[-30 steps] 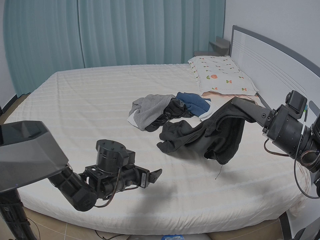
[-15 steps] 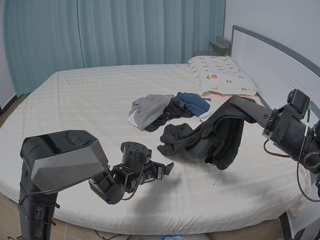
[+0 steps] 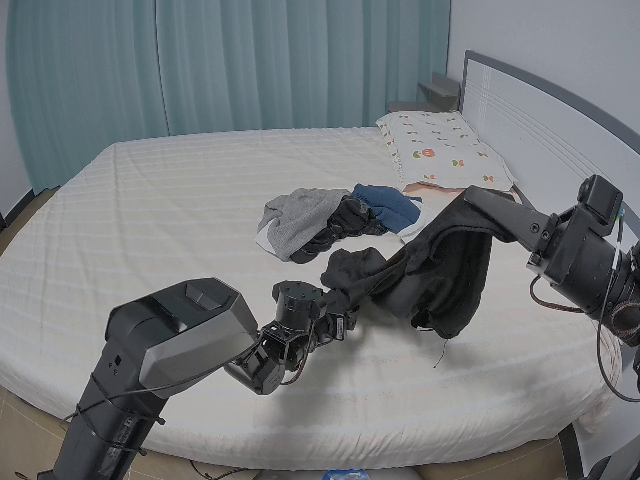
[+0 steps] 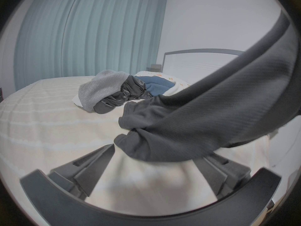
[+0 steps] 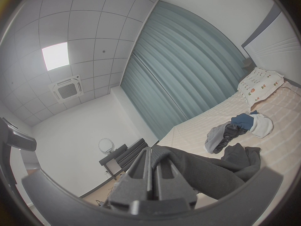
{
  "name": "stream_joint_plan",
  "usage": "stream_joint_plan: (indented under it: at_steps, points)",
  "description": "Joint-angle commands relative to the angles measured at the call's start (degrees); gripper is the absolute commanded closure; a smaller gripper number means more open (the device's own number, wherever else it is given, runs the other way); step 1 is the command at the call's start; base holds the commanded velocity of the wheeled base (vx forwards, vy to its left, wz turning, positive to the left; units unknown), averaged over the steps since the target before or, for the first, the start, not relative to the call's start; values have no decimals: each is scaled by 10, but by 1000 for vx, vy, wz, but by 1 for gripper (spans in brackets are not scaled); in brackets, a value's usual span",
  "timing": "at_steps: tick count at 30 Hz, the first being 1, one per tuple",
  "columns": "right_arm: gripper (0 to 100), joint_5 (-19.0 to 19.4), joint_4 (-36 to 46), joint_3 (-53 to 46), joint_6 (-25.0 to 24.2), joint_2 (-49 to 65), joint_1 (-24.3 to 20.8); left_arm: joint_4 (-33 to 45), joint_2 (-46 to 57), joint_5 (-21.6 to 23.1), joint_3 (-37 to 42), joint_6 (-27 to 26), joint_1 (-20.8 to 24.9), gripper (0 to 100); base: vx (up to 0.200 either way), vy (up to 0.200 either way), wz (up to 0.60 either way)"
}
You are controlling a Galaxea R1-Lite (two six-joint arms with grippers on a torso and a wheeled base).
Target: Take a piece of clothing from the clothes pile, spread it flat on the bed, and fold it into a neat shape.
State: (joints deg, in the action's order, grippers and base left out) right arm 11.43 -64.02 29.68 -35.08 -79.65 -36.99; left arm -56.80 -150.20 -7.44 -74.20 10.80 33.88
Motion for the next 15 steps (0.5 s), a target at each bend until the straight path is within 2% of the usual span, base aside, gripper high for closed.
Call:
stream_joint_plan:
  at_steps: [1, 6, 10, 15]
  points:
    - [100, 0, 0, 0, 0, 1, 8, 3, -48, -28, -50, 14, 0, 100, 0, 0, 0]
    - [100, 3, 3, -7, 0, -9, 38, -2, -19, -51, -12, 54, -6, 100, 0, 0, 0]
    - [100, 3, 7, -5, -1, -32, 71, 0, 89, -50, 85, 96, -10, 100, 0, 0, 0]
    - [100, 3, 1, 10, 2, -97, 97, 11, 214, -50, 156, 121, -9, 100, 0, 0, 0]
